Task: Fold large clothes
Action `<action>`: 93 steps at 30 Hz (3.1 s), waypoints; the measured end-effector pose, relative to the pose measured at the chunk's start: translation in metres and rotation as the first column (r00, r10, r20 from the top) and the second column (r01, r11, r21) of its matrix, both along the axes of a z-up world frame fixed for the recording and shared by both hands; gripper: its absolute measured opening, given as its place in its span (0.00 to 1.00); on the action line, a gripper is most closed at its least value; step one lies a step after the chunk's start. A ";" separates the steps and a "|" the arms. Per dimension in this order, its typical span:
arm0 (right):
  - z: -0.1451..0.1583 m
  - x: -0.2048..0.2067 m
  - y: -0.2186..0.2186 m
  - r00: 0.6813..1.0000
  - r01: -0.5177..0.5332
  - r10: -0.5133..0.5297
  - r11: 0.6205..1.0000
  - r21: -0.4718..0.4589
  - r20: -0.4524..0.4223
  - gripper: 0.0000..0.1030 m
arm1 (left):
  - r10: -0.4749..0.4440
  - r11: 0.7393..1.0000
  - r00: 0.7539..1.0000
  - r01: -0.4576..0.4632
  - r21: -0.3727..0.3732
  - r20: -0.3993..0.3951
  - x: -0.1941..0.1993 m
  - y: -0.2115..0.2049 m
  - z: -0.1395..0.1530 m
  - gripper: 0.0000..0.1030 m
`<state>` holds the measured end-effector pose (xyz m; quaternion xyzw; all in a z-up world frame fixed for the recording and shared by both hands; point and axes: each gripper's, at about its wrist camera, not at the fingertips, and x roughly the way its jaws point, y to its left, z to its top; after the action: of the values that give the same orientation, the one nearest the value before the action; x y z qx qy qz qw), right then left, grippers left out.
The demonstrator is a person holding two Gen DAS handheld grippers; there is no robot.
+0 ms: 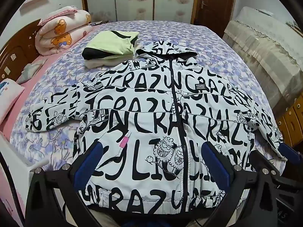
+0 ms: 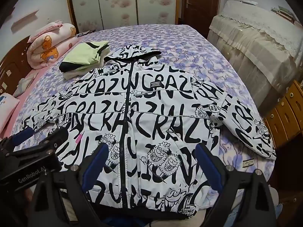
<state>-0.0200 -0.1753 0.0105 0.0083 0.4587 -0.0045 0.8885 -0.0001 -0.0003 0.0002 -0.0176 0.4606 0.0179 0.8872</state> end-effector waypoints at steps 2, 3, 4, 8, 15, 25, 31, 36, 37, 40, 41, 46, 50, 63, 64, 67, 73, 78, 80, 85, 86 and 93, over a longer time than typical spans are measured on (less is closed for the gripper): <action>0.000 0.001 0.000 1.000 0.001 -0.001 1.000 -0.007 -0.002 0.91 | 0.000 1.000 1.000 0.000 -0.013 0.000 0.000 -0.001 0.000 0.99; 0.000 0.001 0.001 1.000 0.002 -0.002 1.000 -0.008 -0.001 0.91 | 0.000 1.000 1.000 0.000 -0.016 -0.001 0.000 -0.002 -0.001 0.99; 0.000 0.001 0.000 1.000 0.002 -0.002 1.000 -0.006 0.000 0.91 | -0.003 1.000 1.000 0.003 -0.019 -0.004 0.001 -0.003 -0.001 0.99; -0.001 -0.002 -0.007 1.000 0.005 -0.005 1.000 -0.005 0.001 0.91 | -0.010 1.000 1.000 0.010 -0.019 -0.011 0.000 -0.009 -0.002 0.99; -0.004 -0.005 -0.011 1.000 0.008 -0.008 1.000 -0.001 -0.001 0.91 | -0.012 0.999 1.000 0.011 -0.038 -0.028 -0.001 -0.006 -0.005 0.98; -0.003 -0.002 -0.014 1.000 0.007 -0.007 1.000 0.007 -0.005 0.91 | -0.012 0.998 0.999 0.010 -0.057 -0.041 -0.002 -0.007 -0.008 0.98; -0.003 -0.007 -0.013 1.000 0.013 -0.013 1.000 0.014 0.003 0.91 | -0.008 1.000 1.000 0.008 -0.030 -0.019 -0.005 -0.009 -0.003 0.98; -0.002 -0.010 -0.012 1.000 0.015 -0.015 1.000 0.020 0.004 0.91 | -0.012 1.000 1.000 0.012 -0.028 -0.009 -0.007 -0.009 0.001 0.98; -0.002 -0.009 -0.013 1.000 0.015 -0.015 1.000 0.020 0.005 0.91 | -0.012 0.999 1.000 0.012 -0.030 -0.010 -0.006 -0.009 0.001 0.98; -0.002 -0.010 -0.015 1.000 0.014 -0.014 1.000 0.024 0.004 0.91 | -0.011 1.000 1.000 0.011 -0.028 -0.008 -0.007 -0.009 0.001 0.98; -0.002 -0.010 -0.015 1.000 0.014 -0.015 1.000 0.024 0.005 0.91 | -0.012 1.000 1.000 0.012 -0.028 -0.010 -0.006 -0.009 0.001 0.98; -0.002 -0.011 -0.014 1.000 0.011 -0.011 1.000 0.029 0.002 0.91 | -0.012 0.999 1.000 0.011 -0.047 -0.025 -0.007 -0.007 0.000 0.98; 0.001 -0.010 -0.011 1.000 0.005 -0.005 0.999 0.040 0.000 0.91 | -0.011 0.999 1.000 0.010 -0.050 -0.025 -0.008 -0.006 0.001 0.98; 0.002 -0.011 -0.012 1.000 0.002 -0.002 0.999 0.048 0.005 0.91 | -0.013 0.999 1.000 0.012 -0.051 -0.019 -0.007 -0.007 0.003 0.95; 0.001 -0.011 -0.013 1.000 0.003 -0.003 0.999 0.048 0.004 0.91 | -0.013 0.999 1.000 0.012 -0.050 -0.020 -0.007 -0.007 0.003 0.95; 0.000 -0.011 -0.013 1.000 0.002 -0.002 0.999 0.053 0.002 0.91 | -0.011 0.999 1.000 0.010 -0.051 -0.021 -0.006 -0.007 0.003 0.95; 0.001 -0.009 -0.012 1.000 0.001 -0.001 0.998 0.058 0.000 0.91 | -0.012 0.999 1.000 0.011 -0.052 -0.020 -0.007 -0.006 0.003 0.95; 0.000 -0.010 -0.013 1.000 0.000 0.000 0.998 0.059 0.000 0.91 | -0.012 0.999 1.000 0.011 -0.045 -0.029 -0.007 -0.007 0.004 0.95; 0.000 -0.011 -0.012 1.000 0.000 0.000 0.998 0.061 0.001 0.91 | -0.013 0.999 0.999 0.011 -0.042 -0.033 -0.008 -0.007 0.005 0.95; 0.000 -0.010 -0.013 1.000 -0.001 0.000 0.998 0.061 0.000 0.91 | -0.017 0.999 0.999 0.015 -0.042 -0.035 -0.009 -0.006 0.004 0.95; 0.000 -0.010 -0.013 1.000 -0.001 0.001 0.998 0.062 0.001 0.91 | -0.016 0.999 0.999 0.015 -0.044 -0.036 -0.009 -0.007 0.003 0.95; 0.002 -0.012 -0.009 1.000 -0.006 0.005 0.998 0.064 0.015 0.91 | -0.020 0.998 0.999 0.018 -0.053 -0.047 -0.009 -0.009 -0.002 0.95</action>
<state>-0.0322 -0.1842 0.0121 0.0354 0.4521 0.0129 0.8912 -0.0091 -0.0089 -0.0023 -0.0360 0.4821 -0.0022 0.8754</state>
